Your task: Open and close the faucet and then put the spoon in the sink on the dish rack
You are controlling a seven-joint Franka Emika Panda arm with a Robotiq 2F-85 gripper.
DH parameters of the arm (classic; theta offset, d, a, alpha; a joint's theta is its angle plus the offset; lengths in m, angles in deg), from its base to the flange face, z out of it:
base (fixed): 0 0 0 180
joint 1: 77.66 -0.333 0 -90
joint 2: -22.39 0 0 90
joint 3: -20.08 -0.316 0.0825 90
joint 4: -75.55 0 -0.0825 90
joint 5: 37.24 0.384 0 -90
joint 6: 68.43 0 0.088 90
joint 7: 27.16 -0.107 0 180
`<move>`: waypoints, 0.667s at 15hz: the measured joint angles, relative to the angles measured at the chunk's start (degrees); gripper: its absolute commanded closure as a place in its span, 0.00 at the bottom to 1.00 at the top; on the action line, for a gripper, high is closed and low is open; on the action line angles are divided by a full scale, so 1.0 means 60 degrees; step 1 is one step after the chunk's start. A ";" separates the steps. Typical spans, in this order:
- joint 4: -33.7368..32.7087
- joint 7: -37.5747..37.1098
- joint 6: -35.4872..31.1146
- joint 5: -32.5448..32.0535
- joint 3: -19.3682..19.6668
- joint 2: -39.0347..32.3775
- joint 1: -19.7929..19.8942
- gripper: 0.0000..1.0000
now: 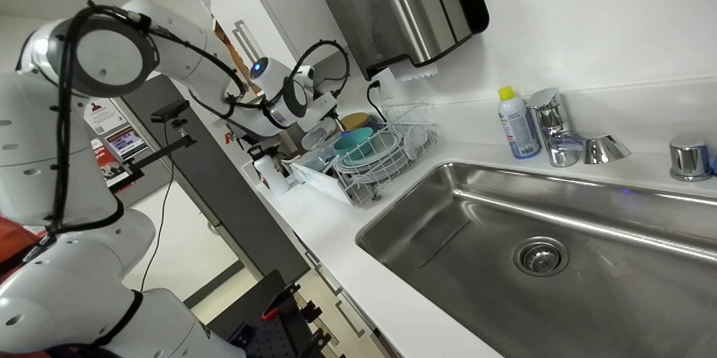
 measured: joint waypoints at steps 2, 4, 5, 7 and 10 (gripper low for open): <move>-0.0178 0.0147 0.0000 0.0000 0.0065 -0.0465 -0.0113 0.98; -0.0341 0.0295 0.0000 0.0000 0.0071 -0.0890 -0.0133 0.98; -0.0425 0.0363 0.0000 0.0000 0.0074 -0.1096 -0.0137 0.98; -0.0620 0.0540 0.0000 0.0000 0.0095 -0.1504 -0.0180 0.98; -0.0994 0.0816 -0.0025 -0.0007 0.0100 -0.2115 -0.0299 0.98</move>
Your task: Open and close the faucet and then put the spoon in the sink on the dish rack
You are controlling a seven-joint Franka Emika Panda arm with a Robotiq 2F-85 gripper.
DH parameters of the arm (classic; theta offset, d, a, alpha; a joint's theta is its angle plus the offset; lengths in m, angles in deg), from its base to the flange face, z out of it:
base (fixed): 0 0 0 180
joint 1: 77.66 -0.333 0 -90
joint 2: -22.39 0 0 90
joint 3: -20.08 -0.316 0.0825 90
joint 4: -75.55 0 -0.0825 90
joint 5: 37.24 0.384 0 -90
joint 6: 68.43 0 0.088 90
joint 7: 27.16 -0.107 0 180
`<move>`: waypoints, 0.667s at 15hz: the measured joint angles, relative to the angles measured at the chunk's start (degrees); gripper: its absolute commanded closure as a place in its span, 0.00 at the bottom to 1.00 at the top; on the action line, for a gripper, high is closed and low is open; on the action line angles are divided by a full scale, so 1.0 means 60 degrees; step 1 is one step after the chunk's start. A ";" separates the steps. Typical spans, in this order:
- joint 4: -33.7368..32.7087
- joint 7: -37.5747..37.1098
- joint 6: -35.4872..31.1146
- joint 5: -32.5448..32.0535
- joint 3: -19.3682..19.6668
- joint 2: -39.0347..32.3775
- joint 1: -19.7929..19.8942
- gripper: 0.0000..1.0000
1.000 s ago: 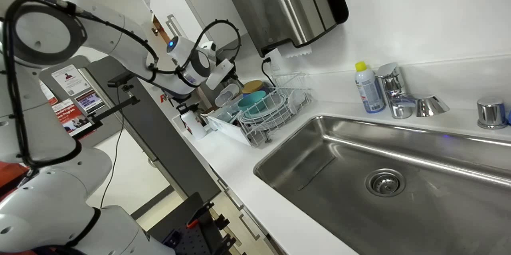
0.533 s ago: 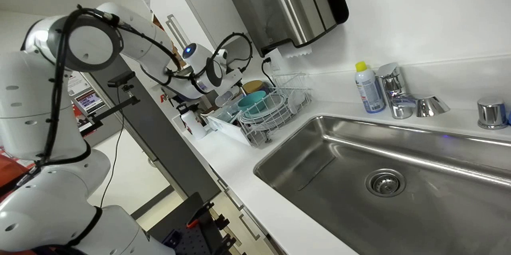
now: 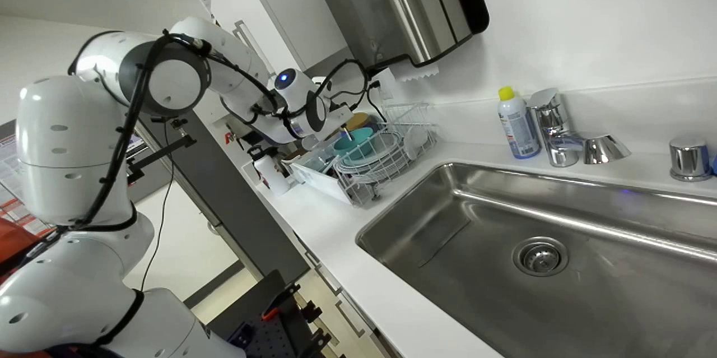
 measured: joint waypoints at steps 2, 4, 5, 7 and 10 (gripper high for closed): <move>-0.0267 0.0180 -0.0072 -0.0010 -0.0008 -0.0379 -0.0109 0.98; -0.0522 0.0320 -0.0084 -0.0013 -0.0041 -0.0711 -0.0216 0.98; -0.0642 0.0402 -0.0084 -0.0013 -0.0048 -0.0854 -0.0274 0.98; -0.0868 0.0516 -0.0083 -0.0014 -0.0063 -0.1118 -0.0397 0.98; -0.1170 0.0666 0.0000 -0.0014 -0.0076 -0.1458 -0.0640 0.98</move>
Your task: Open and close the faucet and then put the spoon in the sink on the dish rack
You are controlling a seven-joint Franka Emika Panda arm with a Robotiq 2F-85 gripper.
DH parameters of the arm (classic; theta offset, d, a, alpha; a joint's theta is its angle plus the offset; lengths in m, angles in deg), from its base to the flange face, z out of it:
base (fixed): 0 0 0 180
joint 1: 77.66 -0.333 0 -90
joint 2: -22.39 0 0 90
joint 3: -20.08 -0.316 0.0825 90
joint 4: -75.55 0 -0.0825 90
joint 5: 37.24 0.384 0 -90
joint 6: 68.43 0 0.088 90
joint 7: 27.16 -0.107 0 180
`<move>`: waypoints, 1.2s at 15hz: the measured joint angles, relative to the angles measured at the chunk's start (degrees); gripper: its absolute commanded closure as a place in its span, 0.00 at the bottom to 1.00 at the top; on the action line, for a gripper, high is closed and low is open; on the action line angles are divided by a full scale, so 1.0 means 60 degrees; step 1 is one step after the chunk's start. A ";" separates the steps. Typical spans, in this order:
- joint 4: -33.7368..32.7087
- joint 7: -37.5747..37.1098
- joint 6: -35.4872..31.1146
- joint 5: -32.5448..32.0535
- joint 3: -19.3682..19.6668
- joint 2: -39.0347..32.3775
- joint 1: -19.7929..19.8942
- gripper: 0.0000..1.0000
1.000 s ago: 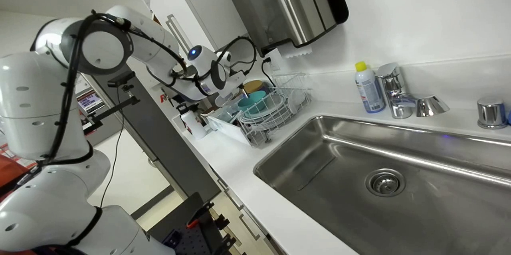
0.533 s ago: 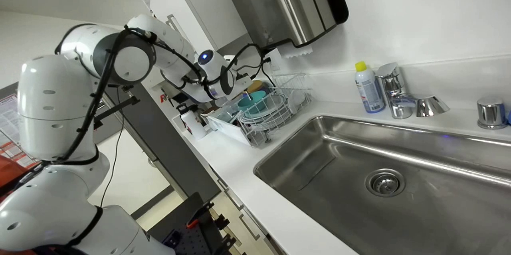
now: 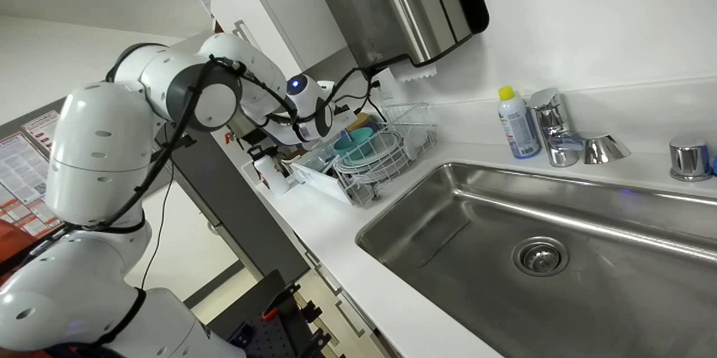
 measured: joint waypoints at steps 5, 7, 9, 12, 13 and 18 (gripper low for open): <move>-0.0536 0.0010 0.0700 0.0141 0.0567 -0.0101 -0.0821 0.98; -0.0833 0.0114 0.0762 0.0448 0.1226 -0.0004 -0.1467 0.65; -0.1081 0.0158 0.0797 0.0727 0.1855 0.0097 -0.2103 0.53; -0.1334 0.0267 0.0798 0.1109 0.2323 0.0138 -0.2681 0.29; -0.1375 0.0349 0.0798 0.1223 0.2350 0.0140 -0.2747 0.23; -0.1363 0.0372 0.0769 0.1292 0.2085 0.0207 -0.2543 0.00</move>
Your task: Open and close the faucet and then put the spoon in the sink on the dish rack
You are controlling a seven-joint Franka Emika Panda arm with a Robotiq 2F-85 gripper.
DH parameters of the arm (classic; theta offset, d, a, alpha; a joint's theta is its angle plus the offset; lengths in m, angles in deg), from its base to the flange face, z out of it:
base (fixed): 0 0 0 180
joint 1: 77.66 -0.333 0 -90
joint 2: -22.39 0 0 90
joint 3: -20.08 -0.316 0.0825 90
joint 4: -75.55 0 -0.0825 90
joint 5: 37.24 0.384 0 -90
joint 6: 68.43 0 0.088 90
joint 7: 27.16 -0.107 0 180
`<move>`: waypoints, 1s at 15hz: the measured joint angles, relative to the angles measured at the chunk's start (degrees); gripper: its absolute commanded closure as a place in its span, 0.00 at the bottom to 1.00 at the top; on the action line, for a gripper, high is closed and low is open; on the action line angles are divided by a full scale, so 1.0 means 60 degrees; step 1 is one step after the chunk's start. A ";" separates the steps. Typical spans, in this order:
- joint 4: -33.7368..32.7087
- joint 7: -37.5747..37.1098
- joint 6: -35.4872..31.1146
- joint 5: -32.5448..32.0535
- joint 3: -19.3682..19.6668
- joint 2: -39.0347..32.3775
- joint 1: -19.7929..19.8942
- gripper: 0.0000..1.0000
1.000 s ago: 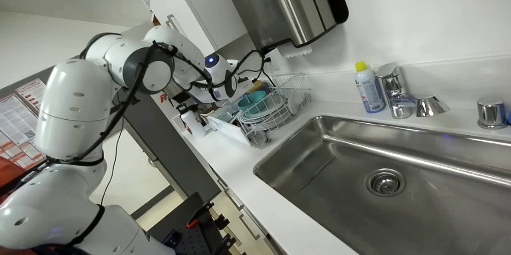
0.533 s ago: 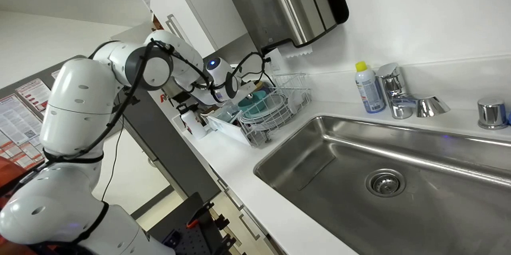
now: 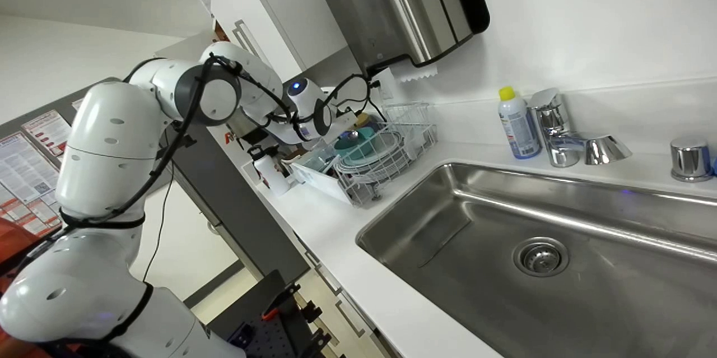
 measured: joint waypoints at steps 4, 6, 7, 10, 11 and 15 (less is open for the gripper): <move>0.0262 -0.0020 -0.0166 0.0000 -0.0567 0.0010 0.0622 0.00; 0.0512 -0.0022 -0.0363 0.0000 -0.0869 0.0025 0.1022 0.00; 0.0655 -0.0022 -0.0470 -0.0003 -0.1045 0.0037 0.1248 0.00; 0.1190 -0.0021 -0.0730 -0.0056 -0.1746 0.0087 0.2027 0.00; 0.1396 -0.0021 -0.0760 -0.0066 -0.2004 0.0136 0.2289 0.00; 0.2341 -0.0069 -0.1139 -0.0063 -0.2671 0.0756 0.3174 0.00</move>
